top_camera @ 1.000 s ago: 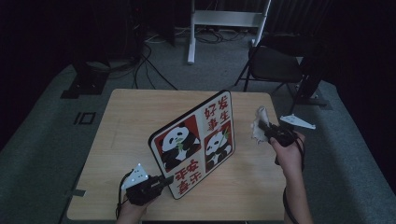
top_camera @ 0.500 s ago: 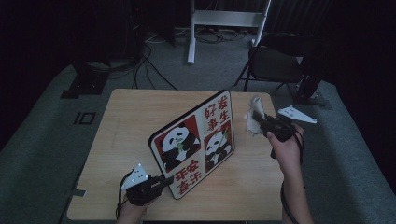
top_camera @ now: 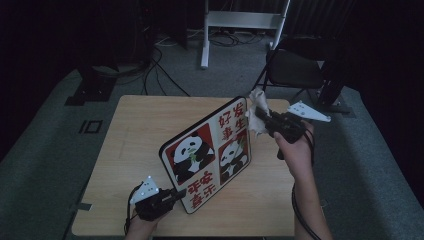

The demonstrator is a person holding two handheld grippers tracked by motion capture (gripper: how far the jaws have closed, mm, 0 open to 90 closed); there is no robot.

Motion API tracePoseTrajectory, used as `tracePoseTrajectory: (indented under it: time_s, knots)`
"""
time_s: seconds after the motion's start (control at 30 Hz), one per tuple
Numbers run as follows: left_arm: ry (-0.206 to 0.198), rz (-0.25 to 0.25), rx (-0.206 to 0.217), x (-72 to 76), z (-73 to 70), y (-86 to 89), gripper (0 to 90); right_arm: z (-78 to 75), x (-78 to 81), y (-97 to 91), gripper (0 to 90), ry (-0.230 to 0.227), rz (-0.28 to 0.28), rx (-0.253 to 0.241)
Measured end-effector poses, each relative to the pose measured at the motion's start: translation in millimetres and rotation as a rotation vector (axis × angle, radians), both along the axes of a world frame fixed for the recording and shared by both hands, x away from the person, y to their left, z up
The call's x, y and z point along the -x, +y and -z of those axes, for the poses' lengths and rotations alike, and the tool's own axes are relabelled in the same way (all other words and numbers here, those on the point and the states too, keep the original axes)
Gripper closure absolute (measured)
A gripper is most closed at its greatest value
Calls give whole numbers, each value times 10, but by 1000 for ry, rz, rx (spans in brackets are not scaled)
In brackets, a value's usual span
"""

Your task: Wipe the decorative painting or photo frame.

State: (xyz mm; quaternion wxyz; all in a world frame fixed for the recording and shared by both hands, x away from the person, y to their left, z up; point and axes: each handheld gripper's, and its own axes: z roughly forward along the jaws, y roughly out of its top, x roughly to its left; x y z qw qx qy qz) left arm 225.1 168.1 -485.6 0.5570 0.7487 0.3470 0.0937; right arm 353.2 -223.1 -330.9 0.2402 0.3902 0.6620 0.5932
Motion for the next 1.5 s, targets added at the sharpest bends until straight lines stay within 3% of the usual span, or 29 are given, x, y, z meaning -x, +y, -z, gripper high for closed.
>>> tracePoseTrajectory:
  time_s: [0.23, 0.47, 1.5]
  knots:
    - [0, 5, -3, -2, -3, 0, 790, -35, -73, 172, 785, -10, -28, 7]
    - [-4, 14, -17, 8, -12, -2, 788, 85, -223, 345, 783, 38, -46, 37]
    - [-2, 38, -38, 7, -31, 1, 784, 416, -325, 269, 783, 123, -10, 60]
